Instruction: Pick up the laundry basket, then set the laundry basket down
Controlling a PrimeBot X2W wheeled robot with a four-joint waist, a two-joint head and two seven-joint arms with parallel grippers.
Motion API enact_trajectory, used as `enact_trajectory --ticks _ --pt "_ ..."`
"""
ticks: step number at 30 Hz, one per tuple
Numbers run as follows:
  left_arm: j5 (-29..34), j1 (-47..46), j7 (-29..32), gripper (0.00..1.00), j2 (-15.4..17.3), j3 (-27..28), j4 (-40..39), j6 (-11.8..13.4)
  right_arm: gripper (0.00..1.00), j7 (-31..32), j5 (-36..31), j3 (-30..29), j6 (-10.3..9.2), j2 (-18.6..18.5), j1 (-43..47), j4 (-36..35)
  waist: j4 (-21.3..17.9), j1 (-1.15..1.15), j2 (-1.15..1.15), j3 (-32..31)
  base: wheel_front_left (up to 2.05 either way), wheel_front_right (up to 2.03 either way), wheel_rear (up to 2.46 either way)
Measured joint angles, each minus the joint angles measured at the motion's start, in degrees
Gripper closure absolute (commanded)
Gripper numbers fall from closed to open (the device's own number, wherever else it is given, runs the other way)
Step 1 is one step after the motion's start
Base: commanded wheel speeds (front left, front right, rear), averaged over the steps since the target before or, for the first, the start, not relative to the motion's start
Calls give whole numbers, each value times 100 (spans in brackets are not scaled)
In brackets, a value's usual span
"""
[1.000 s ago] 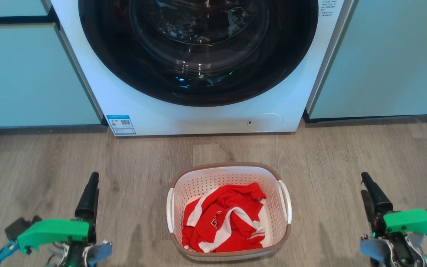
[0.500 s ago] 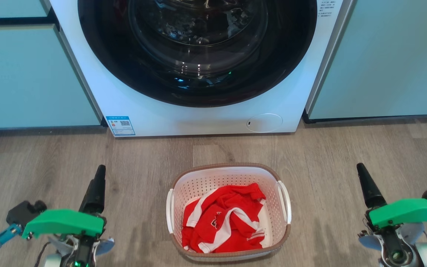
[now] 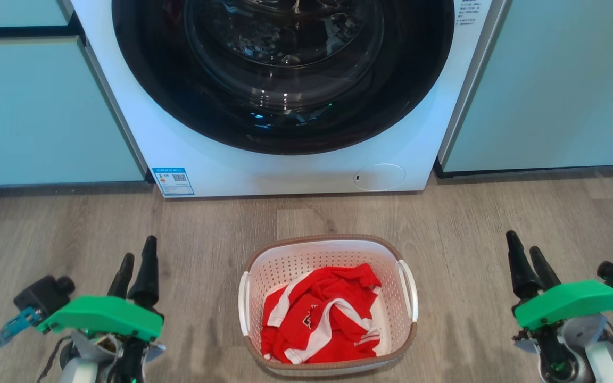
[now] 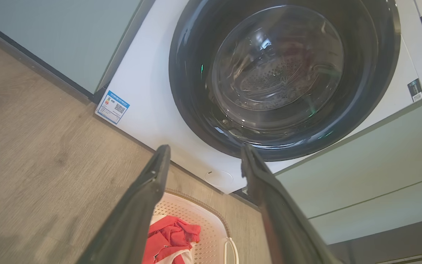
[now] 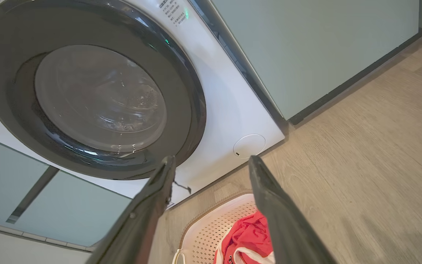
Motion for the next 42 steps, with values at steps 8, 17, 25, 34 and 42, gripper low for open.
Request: enact_trajectory --ticks 8,17,25,34,42 --pt "602 -9 -123 0 45 -134 -1 105 0 -109 -609 162 0 -60 -109 40 -7 0 0 -8 0 0 0" --pt "1306 -26 -203 0 140 -331 -30 240 0 -259 -1277 286 0 -149 -121 153 4 0 0 -17 0 0 0" --pt "1780 -27 -263 0 174 -490 -107 299 0 -357 -1750 358 0 -152 -125 205 14 0 0 -24 0 0 0" --pt "2364 -27 -354 0 213 -666 -176 354 0 -460 -2321 427 0 -160 -132 243 7 0 0 -37 0 0 0" --pt "2896 -27 -454 0 307 -826 -249 456 0 -610 -2836 465 0 -172 -226 272 -4 0 0 -46 0 0 0"
